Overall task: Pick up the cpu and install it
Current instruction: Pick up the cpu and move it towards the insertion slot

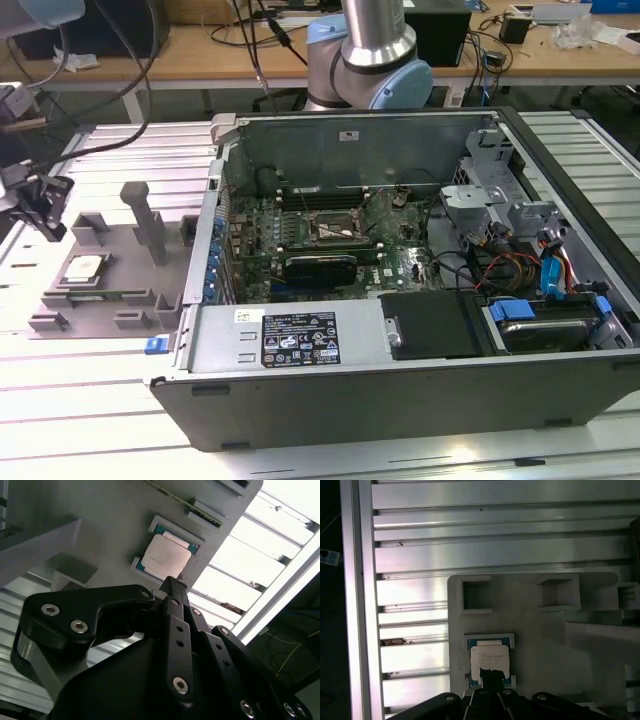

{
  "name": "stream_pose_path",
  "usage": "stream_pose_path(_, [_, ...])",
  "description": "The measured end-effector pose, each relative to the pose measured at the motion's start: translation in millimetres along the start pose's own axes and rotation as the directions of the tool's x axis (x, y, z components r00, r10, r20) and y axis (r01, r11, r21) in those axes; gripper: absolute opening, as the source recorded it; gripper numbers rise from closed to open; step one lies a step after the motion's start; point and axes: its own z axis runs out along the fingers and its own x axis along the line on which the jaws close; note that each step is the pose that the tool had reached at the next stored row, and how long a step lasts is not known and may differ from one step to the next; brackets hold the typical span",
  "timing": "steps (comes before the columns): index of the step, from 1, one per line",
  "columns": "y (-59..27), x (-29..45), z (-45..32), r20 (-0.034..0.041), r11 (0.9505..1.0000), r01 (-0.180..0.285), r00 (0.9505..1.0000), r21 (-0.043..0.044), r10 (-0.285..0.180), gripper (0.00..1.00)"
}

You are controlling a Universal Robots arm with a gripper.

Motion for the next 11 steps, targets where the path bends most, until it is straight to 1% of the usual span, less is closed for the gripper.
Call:
stream_pose_path(3, [-0.8, -2.5, 7.7, 0.0, 1.0, 0.0, 1.0, 0.0, 0.0, 0.11])
stream_pose_path(11, [-1.7, -3.5, 24.5, 0.0, 1.0, 0.0, 1.0, 0.0, 0.0, 0.11])
